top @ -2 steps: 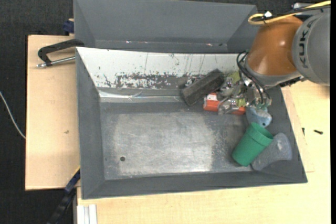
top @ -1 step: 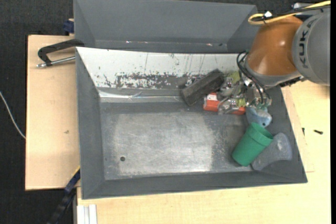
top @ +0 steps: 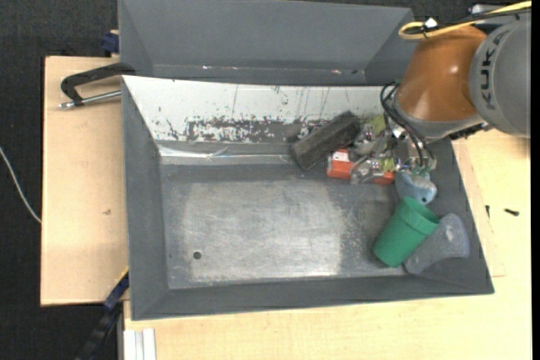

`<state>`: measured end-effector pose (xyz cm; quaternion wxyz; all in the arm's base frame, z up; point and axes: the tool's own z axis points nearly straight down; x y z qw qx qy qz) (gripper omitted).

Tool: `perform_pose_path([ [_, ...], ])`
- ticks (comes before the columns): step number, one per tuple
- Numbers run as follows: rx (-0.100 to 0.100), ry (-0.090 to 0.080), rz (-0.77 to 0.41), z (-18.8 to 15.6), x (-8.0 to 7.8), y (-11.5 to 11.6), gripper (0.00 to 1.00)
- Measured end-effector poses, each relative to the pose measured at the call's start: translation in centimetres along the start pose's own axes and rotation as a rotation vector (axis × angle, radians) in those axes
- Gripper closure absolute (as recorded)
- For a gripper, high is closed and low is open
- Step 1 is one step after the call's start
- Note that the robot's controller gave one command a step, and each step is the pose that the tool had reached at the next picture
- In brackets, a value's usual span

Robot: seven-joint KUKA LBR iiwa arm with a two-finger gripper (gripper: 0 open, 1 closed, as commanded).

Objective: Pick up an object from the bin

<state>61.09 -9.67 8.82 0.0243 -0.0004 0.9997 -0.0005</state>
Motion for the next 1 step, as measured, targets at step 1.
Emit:
perform_pose_path([
  [1,0.0,0.0,0.0,0.0,0.0,0.0,1.0],
])
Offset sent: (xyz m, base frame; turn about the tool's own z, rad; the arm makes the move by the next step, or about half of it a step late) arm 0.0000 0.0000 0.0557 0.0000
